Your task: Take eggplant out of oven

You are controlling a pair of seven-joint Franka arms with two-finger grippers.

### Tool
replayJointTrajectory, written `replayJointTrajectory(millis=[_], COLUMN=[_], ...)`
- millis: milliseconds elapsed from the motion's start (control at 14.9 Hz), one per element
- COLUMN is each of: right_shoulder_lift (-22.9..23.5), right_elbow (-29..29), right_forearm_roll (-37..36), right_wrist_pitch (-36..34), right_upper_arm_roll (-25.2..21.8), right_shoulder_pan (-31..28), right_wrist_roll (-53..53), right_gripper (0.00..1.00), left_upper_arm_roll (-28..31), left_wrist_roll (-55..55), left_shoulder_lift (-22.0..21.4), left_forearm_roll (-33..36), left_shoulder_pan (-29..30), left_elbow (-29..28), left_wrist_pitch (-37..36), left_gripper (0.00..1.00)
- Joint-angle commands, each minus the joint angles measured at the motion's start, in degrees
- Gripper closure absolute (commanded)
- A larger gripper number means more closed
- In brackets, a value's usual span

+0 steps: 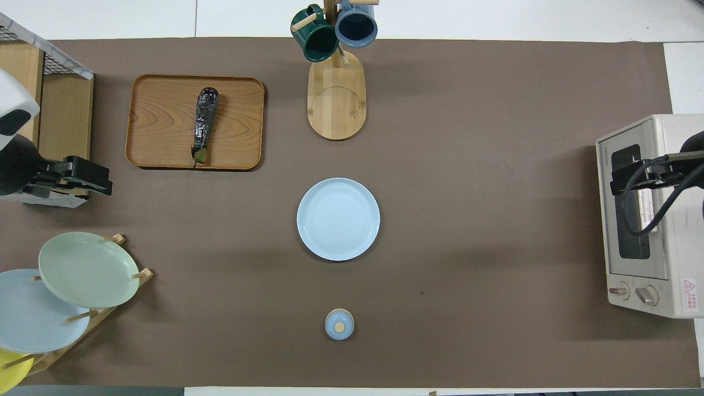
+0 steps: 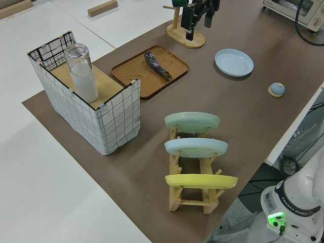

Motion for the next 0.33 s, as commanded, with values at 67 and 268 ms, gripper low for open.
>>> replayJointTrajectory(millis=[67, 268], right_shoulder_lift=[-1.3, -1.3], right_elbow=[-1.3, -1.3], right_forearm_roll=[0.2, 0.2], right_wrist_pitch=[0.0, 0.0], right_upper_arm_roll=[0.5, 0.5], right_shoulder_pan=[-0.6, -0.7], right_wrist_roll=[0.5, 0.5], right_gripper=[0.0, 0.0], left_upper_arm_roll=[-0.7, -0.7], left_wrist_roll=[-0.4, -0.2], left_shoulder_lift=[0.0, 0.2], left_forearm_roll=[1.0, 0.8], left_shoulder_pan=[1.3, 1.3], left_elbow=[0.2, 0.2], left_wrist_pitch=[0.1, 0.0], left_gripper=[0.0, 0.0])
